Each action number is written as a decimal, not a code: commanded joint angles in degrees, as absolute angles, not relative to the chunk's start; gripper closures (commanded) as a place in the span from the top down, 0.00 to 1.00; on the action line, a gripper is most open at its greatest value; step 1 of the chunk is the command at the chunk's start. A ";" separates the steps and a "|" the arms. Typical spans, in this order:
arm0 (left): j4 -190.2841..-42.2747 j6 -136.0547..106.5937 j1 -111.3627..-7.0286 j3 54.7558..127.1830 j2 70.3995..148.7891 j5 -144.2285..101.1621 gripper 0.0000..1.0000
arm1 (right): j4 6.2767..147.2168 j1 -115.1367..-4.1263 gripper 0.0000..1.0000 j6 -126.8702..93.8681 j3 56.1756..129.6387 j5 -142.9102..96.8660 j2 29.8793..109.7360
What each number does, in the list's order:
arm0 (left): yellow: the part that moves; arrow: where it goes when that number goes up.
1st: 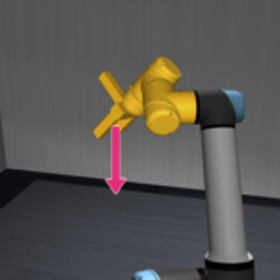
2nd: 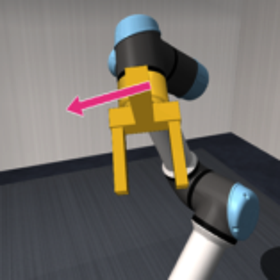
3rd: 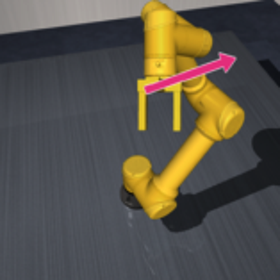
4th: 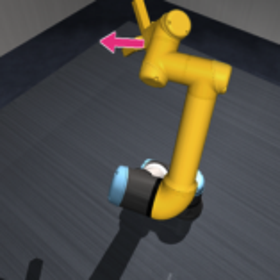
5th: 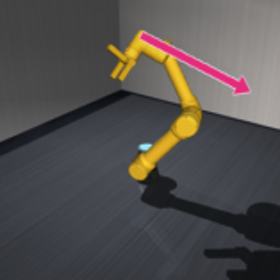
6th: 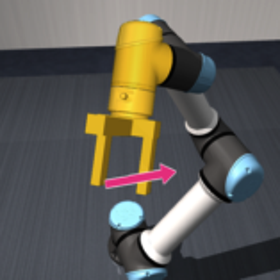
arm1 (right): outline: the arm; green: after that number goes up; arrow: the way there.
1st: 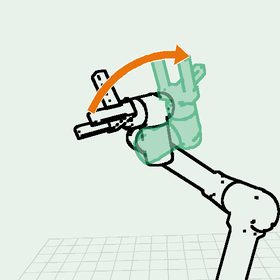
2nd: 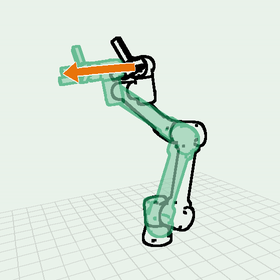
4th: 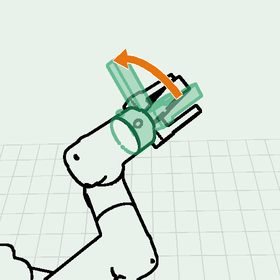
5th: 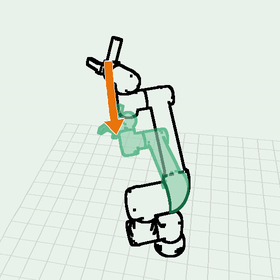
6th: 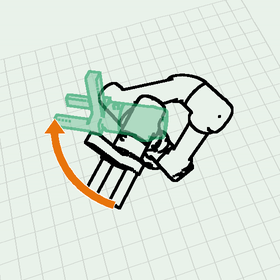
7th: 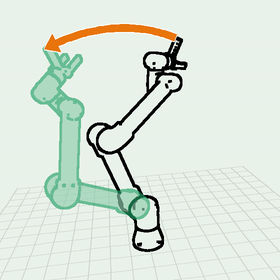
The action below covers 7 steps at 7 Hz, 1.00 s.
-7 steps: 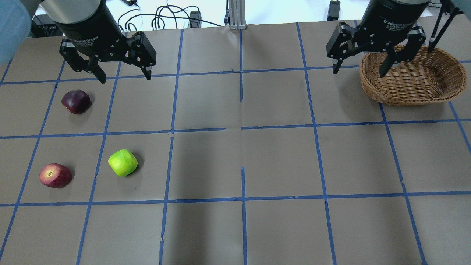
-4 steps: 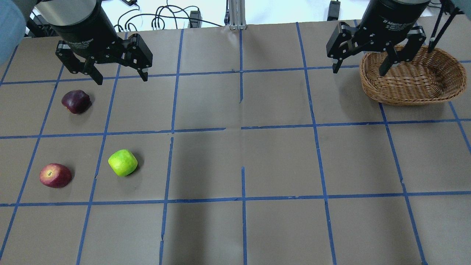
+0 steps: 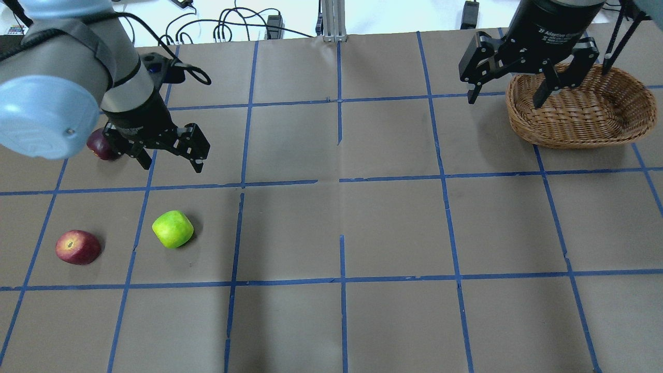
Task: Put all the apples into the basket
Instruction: 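Lower the left gripper onto the green apple and grasp it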
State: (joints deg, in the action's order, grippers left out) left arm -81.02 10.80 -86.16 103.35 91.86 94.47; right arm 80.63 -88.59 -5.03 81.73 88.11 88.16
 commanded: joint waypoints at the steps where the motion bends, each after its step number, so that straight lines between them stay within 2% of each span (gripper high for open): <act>1: -61.69 28.98 -82.38 119.03 92.37 99.20 0.98 | 80.68 -88.68 1.00 -5.27 81.65 87.81 88.24; 3: -57.75 38.14 -79.28 123.47 94.29 99.49 0.98 | 80.77 -88.68 1.00 -5.10 81.65 87.89 88.16; 7: -52.85 42.80 -78.93 123.75 101.23 101.16 0.94 | 80.86 -88.59 1.00 -5.19 81.74 87.98 88.07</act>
State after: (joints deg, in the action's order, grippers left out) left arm -55.51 42.51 -78.97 123.62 99.09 101.16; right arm 80.83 -88.61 -5.20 81.73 87.95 88.00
